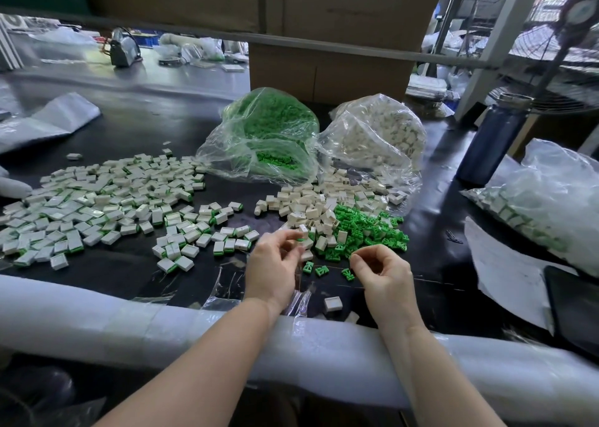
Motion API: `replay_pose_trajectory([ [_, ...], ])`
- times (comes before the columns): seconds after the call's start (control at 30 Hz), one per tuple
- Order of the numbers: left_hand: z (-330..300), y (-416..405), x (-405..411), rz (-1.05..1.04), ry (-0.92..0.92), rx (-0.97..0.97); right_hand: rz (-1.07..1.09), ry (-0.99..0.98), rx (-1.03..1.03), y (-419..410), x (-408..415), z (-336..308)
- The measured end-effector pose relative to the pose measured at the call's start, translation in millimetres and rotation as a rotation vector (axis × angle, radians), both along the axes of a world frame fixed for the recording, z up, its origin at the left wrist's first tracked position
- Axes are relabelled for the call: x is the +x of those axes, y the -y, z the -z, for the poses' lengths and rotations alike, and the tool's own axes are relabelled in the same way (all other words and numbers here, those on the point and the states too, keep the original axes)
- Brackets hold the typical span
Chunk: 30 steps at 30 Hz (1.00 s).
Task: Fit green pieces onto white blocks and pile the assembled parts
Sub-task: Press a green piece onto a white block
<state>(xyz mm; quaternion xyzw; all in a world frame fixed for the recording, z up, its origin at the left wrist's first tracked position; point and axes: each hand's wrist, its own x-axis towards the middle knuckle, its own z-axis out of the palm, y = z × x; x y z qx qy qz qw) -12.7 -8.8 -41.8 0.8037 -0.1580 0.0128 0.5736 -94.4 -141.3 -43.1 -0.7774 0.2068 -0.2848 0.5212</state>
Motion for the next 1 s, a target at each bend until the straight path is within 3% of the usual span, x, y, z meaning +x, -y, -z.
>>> replay_pose_trajectory([
  [0.17, 0.9, -4.5, 8.3, -0.23, 0.002, 0.009, 0.084, -0.027, -0.016, 2.2, 1.4, 1.9],
  [0.5, 3.8, 0.0, 8.0, -0.155, -0.033, 0.358, 0.107, -0.09, -0.051, 4.5, 1.5, 3.6],
  [0.87, 5.6, 3.3, 2.9, -0.126, 0.155, 0.482, -0.101, -0.267, -0.586, -9.7, 8.5, 3.6],
  [1.0, 6.2, 5.8, 5.8, -0.134, 0.146, 0.485, -0.155, -0.358, -0.653, -11.9, 11.4, 1.5],
])
